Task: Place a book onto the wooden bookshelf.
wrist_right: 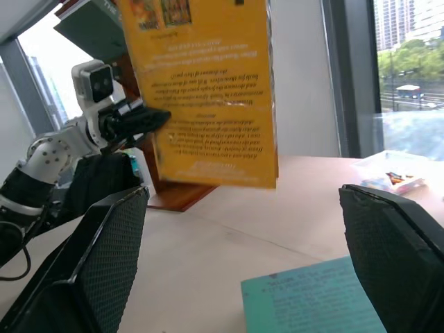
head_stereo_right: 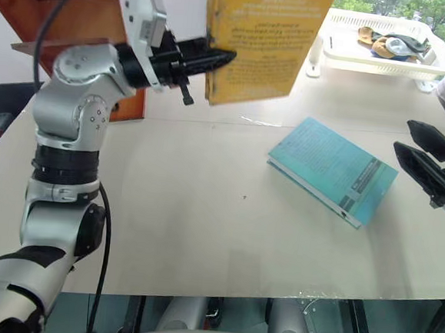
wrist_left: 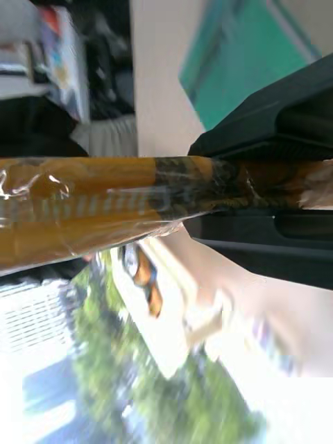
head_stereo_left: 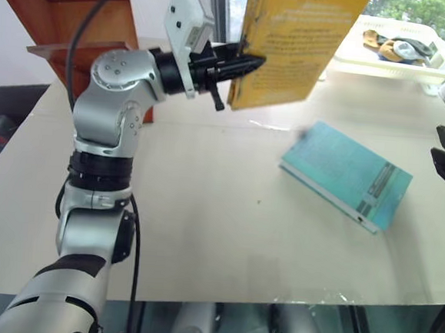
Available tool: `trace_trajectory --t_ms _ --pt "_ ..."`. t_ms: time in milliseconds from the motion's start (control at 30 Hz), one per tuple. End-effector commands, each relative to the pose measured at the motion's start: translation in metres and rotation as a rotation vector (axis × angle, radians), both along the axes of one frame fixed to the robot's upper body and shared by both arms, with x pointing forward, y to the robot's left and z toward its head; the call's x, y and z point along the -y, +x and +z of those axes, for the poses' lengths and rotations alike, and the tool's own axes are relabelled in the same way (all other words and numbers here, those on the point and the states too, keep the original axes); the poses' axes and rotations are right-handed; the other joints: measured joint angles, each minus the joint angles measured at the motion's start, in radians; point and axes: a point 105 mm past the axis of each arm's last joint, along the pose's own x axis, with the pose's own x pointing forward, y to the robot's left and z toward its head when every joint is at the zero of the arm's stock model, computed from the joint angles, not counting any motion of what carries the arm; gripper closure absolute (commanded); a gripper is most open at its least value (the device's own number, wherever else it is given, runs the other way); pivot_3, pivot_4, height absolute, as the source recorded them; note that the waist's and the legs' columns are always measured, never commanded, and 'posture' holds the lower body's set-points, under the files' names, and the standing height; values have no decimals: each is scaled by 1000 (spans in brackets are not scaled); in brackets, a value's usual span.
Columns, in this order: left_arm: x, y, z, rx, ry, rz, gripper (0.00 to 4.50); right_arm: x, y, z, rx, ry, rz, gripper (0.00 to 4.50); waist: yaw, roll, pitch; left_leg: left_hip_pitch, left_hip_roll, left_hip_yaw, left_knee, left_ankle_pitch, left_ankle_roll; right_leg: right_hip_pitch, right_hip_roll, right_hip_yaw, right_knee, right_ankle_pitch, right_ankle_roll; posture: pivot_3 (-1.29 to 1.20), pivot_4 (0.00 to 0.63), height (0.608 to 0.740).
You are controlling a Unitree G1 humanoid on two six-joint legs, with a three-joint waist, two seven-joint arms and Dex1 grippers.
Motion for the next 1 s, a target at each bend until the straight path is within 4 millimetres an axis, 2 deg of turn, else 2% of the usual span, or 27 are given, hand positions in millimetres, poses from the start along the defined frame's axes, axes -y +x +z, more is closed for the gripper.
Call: trace_trajectory --t_ms 33,100,300,433,500,600,733,833,1000 --pt "-14 -18 43 333 103 110 4217 4 -1 0 -1 -21 20 0 2 0 0 0 0 0 0 1 -1 0 0 0 0 0 0 0 150 740" --pt "-27 -22 57 408 141 176 4217 6 3 0 0 -43 23 0 4 0 0 -1 0 1 -1 1 -1 -1 0 0 0 0 0 0 150 740" --pt "-67 -26 77 566 408 384 4217 13 15 19 62 -12 46 0 -5 1 0 -9 1 2 3 1 -1 -9 1 -1 3 0 1 0 150 740" --pt "-108 -21 80 525 556 540 4217 13 14 30 87 13 121 0 -2 1 0 -9 1 3 2 1 -1 -9 1 -3 2 0 1 0 150 740" --pt "-137 -20 82 475 604 645 4217 11 13 32 83 -1 169 0 1 1 0 -10 1 4 2 1 -1 -9 1 -2 2 0 1 0 150 740" --pt "-168 -19 77 397 706 749 4217 9 10 36 91 -15 226 0 0 1 0 -10 1 4 3 1 -1 -9 1 -3 2 0 1 0 150 740" --pt "-187 -17 75 339 767 816 4217 6 7 41 103 -19 289 0 5 0 1 -11 1 3 3 0 0 -9 1 -4 2 0 1 0 150 740" --pt "-193 -15 69 265 774 820 4217 2 4 45 114 -26 327 0 5 0 1 -11 1 3 4 -1 2 -9 1 -5 3 0 1 0 150 740" --pt "-204 -9 71 236 788 880 4217 -6 -1 51 125 -32 385 0 1 0 1 -11 2 3 4 -1 2 -10 1 -4 3 0 1 0 150 740"
